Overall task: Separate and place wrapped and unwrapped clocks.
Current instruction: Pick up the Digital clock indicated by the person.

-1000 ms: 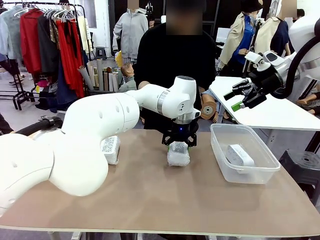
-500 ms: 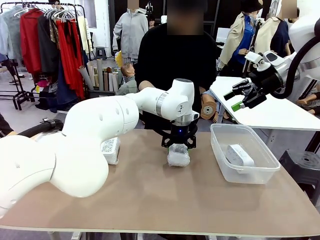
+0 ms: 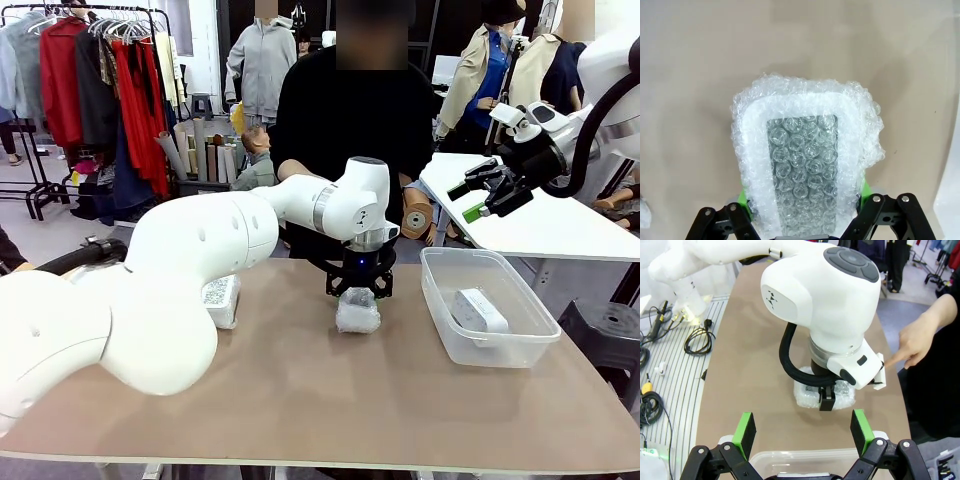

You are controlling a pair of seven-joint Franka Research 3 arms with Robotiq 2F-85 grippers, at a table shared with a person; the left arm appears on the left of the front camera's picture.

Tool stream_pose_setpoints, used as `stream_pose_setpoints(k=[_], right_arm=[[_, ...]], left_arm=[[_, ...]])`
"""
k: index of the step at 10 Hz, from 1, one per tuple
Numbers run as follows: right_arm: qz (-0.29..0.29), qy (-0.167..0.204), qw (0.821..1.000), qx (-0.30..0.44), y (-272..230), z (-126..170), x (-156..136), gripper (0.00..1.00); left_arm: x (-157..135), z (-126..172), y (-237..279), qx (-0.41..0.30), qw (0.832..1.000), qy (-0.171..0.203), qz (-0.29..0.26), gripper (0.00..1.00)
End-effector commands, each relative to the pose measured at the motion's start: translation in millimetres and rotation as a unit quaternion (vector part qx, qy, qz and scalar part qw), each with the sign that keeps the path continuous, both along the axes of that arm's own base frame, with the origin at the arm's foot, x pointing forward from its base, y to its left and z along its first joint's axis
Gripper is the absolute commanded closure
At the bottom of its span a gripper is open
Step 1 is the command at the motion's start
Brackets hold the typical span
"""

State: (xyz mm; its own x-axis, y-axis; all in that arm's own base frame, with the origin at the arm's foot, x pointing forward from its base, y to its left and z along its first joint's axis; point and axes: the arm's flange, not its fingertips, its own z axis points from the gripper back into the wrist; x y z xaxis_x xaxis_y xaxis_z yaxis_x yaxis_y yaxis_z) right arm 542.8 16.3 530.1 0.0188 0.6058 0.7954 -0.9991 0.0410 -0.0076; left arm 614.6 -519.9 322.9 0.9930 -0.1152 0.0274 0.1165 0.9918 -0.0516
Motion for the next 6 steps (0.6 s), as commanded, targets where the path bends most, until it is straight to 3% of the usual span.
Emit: stream_pose_setpoints(k=[1, 3, 6], right_arm=[[0.000, -0.003, 1.000, -0.001, 0, 3, -1, 0.00], [0.000, -0.003, 1.000, -0.001, 0, 3, -1, 0.00], [0.000, -0.003, 1.000, -0.001, 0, 3, -1, 0.00]], left_arm=[[-2, 3, 7, -0.006, 1.000, -0.004, 0.009, 0.58], [-8, 9, 10, 0.003, 1.000, 0.012, -0.002, 0.97], [-26, 40, 23, -0.010, 0.999, 0.016, -0.026, 1.00]])
